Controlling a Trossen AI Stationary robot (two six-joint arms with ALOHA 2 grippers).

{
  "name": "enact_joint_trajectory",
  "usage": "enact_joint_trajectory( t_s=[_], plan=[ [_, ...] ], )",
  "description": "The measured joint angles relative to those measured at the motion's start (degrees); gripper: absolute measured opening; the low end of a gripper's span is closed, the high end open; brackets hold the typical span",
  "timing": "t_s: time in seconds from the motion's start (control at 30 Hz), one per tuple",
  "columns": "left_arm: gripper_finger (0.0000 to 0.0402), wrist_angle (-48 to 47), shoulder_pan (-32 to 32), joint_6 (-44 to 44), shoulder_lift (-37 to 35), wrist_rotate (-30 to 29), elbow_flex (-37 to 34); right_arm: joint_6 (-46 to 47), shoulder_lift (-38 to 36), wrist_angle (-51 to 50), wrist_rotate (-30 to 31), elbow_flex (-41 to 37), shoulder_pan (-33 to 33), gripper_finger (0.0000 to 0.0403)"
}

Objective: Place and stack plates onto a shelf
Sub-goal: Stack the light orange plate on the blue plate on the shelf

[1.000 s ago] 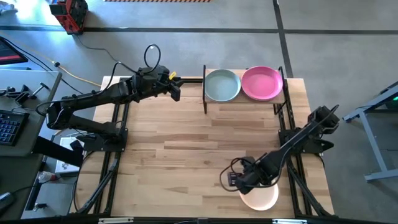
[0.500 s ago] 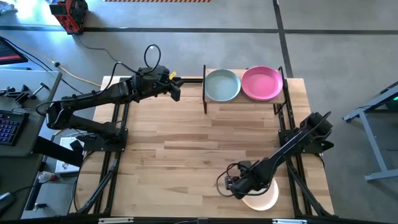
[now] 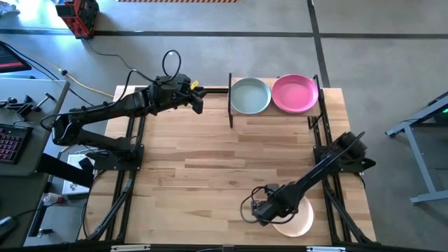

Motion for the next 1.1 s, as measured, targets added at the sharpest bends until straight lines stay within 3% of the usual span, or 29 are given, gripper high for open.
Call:
enact_joint_trajectory(
  t_s=[0.23,0.47,0.8,1.1],
  plan=[
    [0.0118,0.00,0.00,0.00,0.00,0.00,0.00,-0.01,1.40,0.50,-1.66,0.02,0.00,0.0114],
    [0.0118,-0.03,0.00,0.00,0.00,0.00,0.00,-2.15,1.44,0.74,-1.66,0.02,0.00,0.0011],
    [0.0118,-0.04,0.00,0.00,0.00,0.00,0.00,-5.34,1.44,-0.98,-1.44,2.07,0.00,0.0003],
    [0.0118,-1.35,0.00,0.00,0.01,-0.01,0.00,-10.41,1.44,-16.74,5.09,16.04,-0.13,0.0000]
  ],
)
